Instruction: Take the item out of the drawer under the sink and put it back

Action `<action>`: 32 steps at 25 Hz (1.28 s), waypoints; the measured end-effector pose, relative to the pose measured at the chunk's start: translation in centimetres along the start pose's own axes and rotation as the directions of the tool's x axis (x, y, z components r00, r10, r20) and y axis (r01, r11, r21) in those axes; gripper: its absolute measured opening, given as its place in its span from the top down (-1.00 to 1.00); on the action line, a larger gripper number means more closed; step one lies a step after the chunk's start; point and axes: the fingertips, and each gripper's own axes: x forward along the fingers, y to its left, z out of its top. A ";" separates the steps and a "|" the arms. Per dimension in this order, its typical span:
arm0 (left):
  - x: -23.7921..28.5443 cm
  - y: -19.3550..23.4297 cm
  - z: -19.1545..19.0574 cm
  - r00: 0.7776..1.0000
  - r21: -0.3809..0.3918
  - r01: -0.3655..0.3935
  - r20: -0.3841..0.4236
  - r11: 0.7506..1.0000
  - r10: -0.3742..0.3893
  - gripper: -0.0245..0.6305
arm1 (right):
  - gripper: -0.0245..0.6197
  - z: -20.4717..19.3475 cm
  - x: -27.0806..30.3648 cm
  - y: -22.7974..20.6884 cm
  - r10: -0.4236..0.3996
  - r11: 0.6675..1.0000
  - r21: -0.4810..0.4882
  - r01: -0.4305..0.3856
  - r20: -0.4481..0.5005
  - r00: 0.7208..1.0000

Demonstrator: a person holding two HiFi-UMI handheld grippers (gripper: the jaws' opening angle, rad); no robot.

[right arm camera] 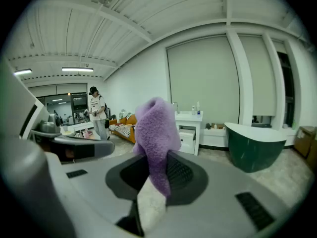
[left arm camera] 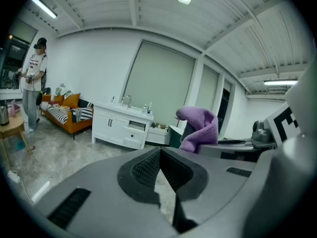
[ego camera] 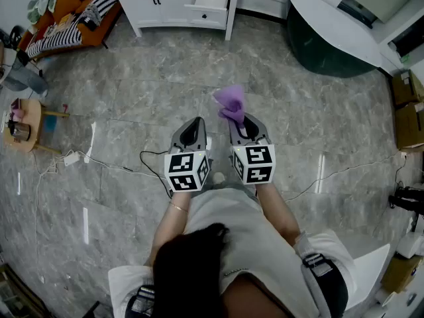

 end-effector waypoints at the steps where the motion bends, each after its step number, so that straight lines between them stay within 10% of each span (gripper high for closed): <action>1: 0.1 -0.1 0.0 1.000 0.001 0.004 0.000 1.000 -0.004 0.92 | 0.64 0.1 0.1 -0.1 -0.004 1.000 -0.002 0.004 0.001 1.000; 32: 2.4 6.3 0.5 0.995 0.022 0.097 -0.041 0.995 -0.096 0.91 | 0.63 0.5 3.8 4.9 -0.051 0.998 0.049 0.050 0.018 0.999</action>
